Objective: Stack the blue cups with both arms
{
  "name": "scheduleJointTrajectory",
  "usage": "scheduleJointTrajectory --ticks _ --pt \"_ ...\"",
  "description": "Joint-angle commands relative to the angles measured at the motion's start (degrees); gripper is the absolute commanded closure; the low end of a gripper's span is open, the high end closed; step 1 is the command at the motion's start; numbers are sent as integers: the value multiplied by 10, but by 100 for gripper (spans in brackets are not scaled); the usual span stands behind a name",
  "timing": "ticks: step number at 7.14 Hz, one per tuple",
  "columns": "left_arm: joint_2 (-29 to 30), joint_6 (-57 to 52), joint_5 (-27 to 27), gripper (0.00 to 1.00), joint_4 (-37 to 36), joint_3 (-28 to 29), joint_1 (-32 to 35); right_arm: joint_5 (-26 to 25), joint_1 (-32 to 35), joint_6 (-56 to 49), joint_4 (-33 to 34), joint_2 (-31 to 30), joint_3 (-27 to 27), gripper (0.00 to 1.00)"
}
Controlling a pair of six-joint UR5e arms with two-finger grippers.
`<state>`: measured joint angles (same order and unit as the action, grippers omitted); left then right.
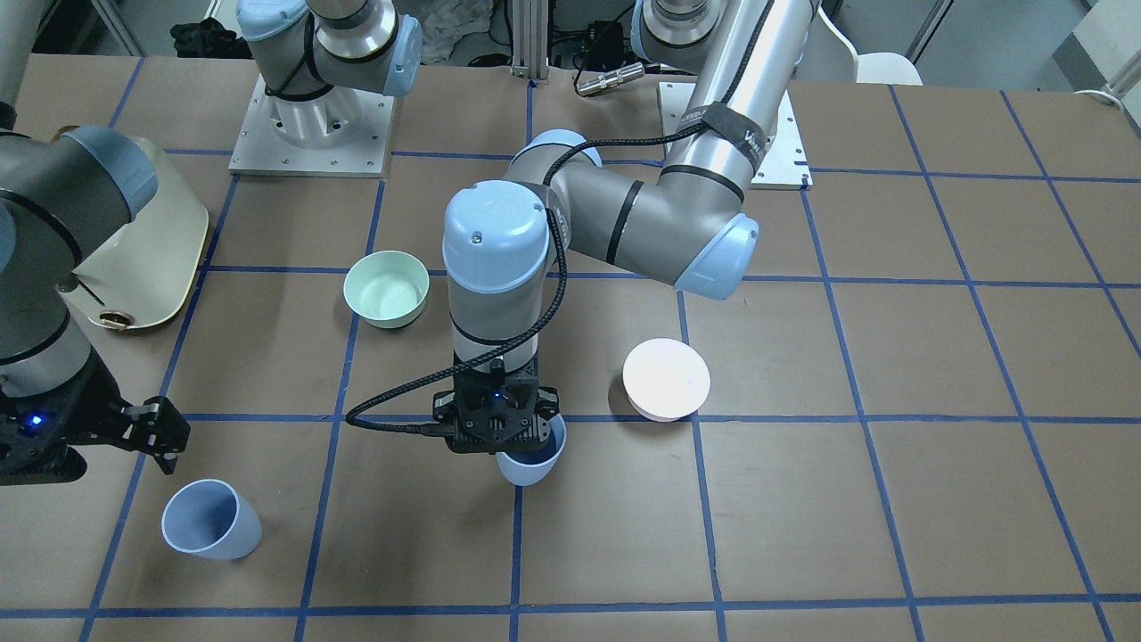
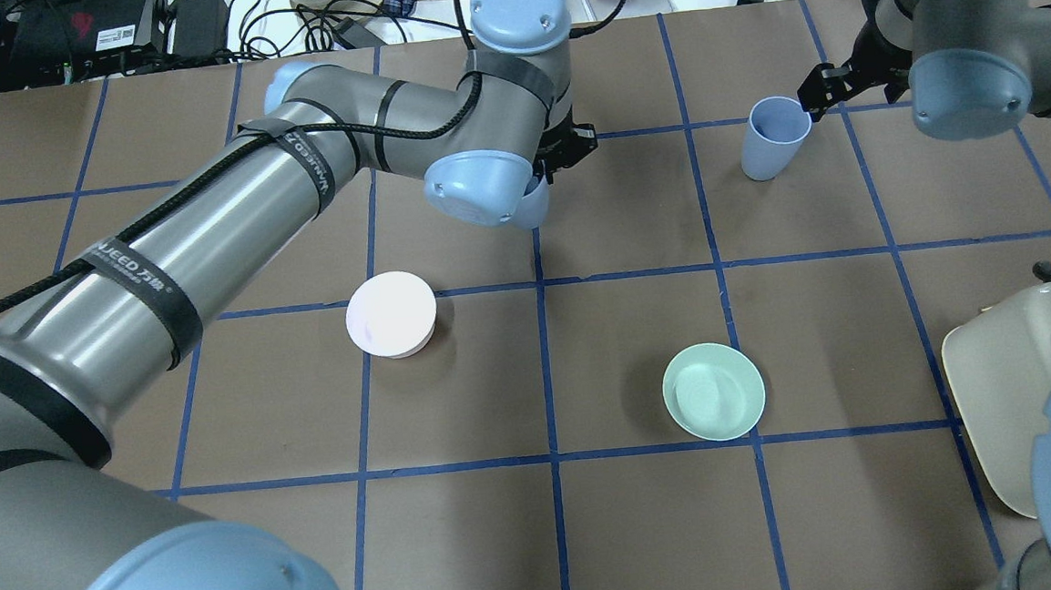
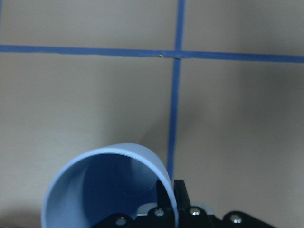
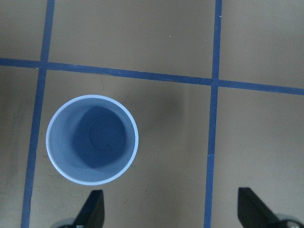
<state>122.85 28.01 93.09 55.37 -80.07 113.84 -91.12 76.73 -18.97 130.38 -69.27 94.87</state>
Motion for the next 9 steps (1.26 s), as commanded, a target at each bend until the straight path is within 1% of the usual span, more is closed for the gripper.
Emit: scheduleJointTrajectory --ticks 1,2,4,5,6,7,8,9 --pt "23 9 2 100 -20 -3 9 3 1 2 29 23 -13 0" --pt "27 4 13 100 -20 -3 9 32 1 6 35 34 -21 0" --pt "35 4 18 100 -21 -5 9 40 1 6 35 52 -28 0" --pt "38 4 24 100 -21 -7 9 40 0 5 35 74 -30 0" --pt "39 5 31 1 -19 -8 8 39 0 7 33 85 -27 0" --pt "28 5 35 0 -14 1 3 40 0 3 33 87 -27 0" --pt "1 5 27 0 24 6 -10 40 1 4 31 89 -24 0" --pt "-45 4 20 0 116 31 -26 40 0 5 30 96 -23 6"
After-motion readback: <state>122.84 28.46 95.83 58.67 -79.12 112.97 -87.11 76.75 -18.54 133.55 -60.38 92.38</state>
